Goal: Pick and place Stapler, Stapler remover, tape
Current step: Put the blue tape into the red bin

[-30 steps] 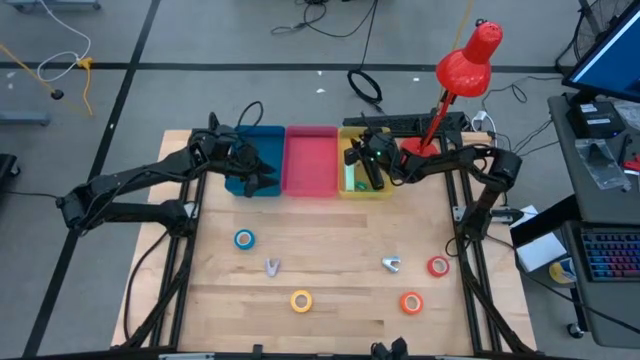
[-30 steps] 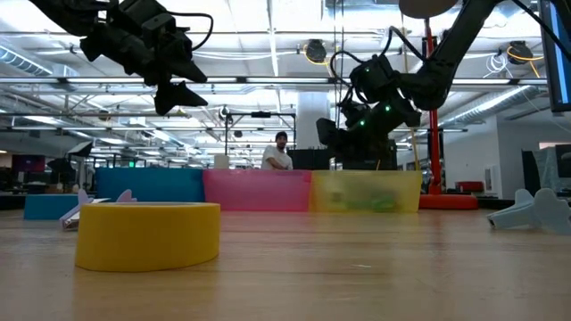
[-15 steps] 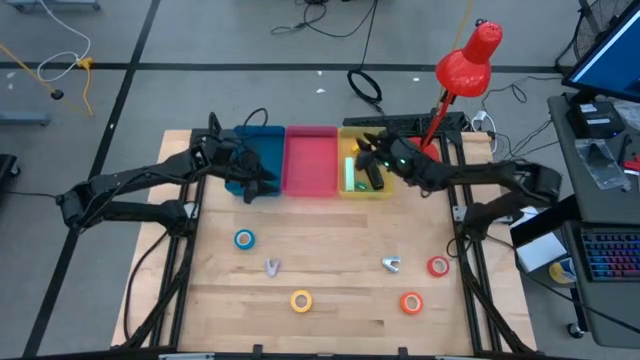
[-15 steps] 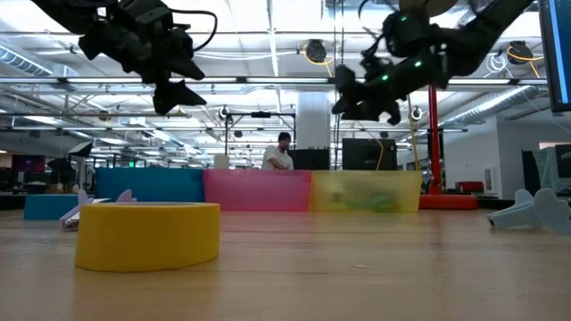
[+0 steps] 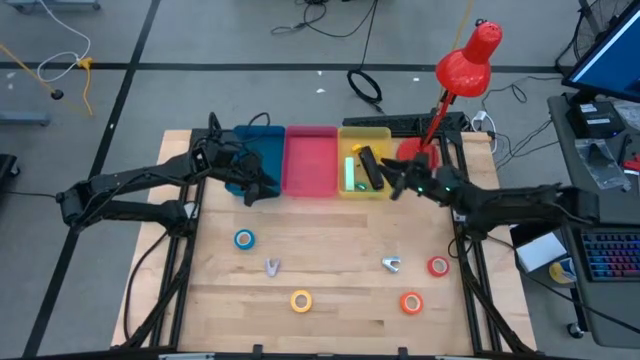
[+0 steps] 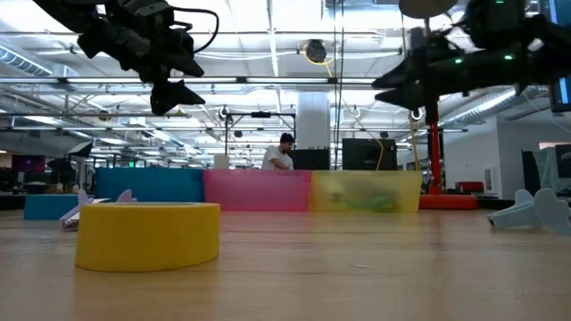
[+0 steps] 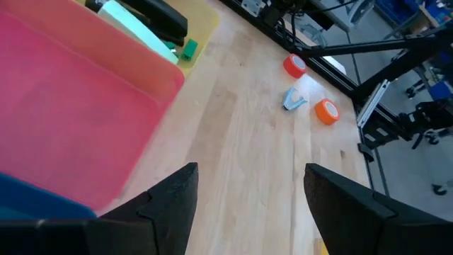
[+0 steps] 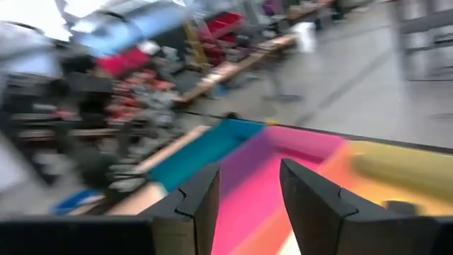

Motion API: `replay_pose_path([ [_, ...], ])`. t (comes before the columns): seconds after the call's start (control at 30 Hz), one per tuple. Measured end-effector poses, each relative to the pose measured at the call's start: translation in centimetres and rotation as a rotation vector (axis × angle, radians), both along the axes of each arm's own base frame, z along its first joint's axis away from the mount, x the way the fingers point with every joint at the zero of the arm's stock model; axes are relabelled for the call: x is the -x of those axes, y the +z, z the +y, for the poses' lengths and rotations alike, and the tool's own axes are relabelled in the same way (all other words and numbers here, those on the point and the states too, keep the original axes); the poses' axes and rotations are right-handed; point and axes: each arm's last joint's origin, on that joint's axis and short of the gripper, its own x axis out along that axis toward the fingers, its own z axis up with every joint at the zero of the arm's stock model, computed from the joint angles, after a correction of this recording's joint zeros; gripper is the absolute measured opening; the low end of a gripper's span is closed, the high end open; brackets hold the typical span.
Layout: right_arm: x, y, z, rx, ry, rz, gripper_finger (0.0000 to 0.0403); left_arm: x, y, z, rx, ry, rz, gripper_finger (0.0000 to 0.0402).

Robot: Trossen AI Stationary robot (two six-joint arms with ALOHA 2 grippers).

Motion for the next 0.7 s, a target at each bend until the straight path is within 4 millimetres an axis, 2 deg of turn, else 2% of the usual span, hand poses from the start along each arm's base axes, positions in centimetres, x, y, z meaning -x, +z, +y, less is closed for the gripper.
replay_pose_path([
  [0.13, 1.9, -0.8, 0.9, 0.029, 0.114, -0.114, 0.0135, -0.1, 0.0, -0.2, 0.033, 0.006, 0.005, 0.0257],
  [0.33, 4.0, -1.9, 1.7, 0.028, 0.161, -0.236, 0.0134, -0.3, 0.0, -0.6, 0.081, 0.016, 0.012, 0.0257],
  [0.47, 4.3, -1.5, 1.9, 0.019, 0.184, -0.292, 0.0132, -0.5, 0.0, -1.0, 0.086, 0.020, 0.019, 0.0257],
  [0.7, 4.3, -1.5, 2.3, 0.038, 0.306, -0.279, 0.0132, -1.0, 0.0, -2.4, 0.084, -0.003, 0.033, 0.0257],
])
